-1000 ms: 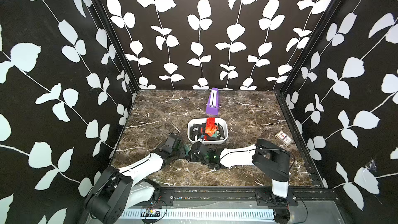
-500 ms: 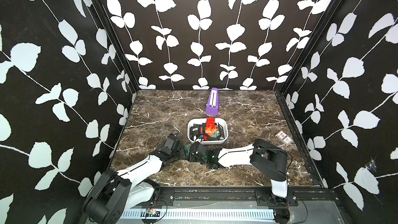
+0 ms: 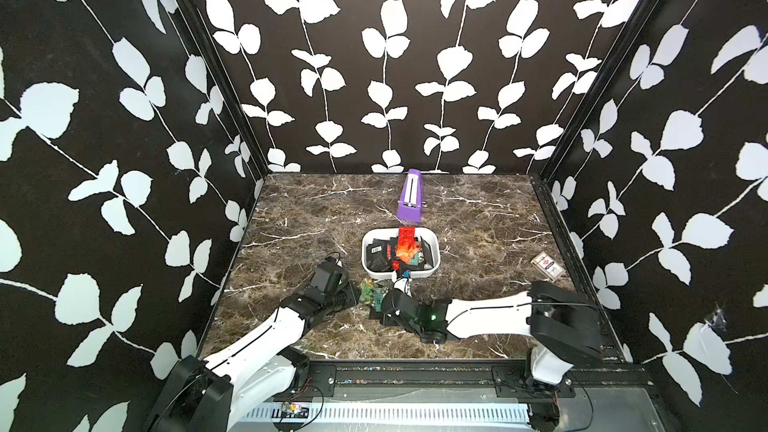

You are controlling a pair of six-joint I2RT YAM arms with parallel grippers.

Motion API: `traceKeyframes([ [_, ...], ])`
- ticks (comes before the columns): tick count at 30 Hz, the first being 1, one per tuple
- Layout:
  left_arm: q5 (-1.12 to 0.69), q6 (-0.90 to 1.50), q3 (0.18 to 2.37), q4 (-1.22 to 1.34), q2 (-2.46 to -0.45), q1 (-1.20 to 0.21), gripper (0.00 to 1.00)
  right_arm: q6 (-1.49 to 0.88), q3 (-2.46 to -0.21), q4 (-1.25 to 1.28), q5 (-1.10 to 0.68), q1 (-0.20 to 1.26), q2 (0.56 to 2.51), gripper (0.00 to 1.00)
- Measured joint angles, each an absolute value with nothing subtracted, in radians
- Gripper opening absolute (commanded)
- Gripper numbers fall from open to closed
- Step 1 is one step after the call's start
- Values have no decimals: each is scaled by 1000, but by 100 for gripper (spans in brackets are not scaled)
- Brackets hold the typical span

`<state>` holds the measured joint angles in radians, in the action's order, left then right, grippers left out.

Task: Put the tea bags into the storage box
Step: Pick up the tea bag from the center of the board.

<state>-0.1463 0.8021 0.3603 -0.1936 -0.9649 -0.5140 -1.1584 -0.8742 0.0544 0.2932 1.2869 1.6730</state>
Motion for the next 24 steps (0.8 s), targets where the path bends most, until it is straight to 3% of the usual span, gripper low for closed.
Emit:
traceKeyframes([
  [12, -46, 705, 410, -248, -1012, -514, 44, -1028, -877, -133, 439, 1266, 1347, 0],
  [24, -31, 656, 447, -234, -1109, -514, 49, -895, -1005, -105, 279, 950, 1487, 0],
])
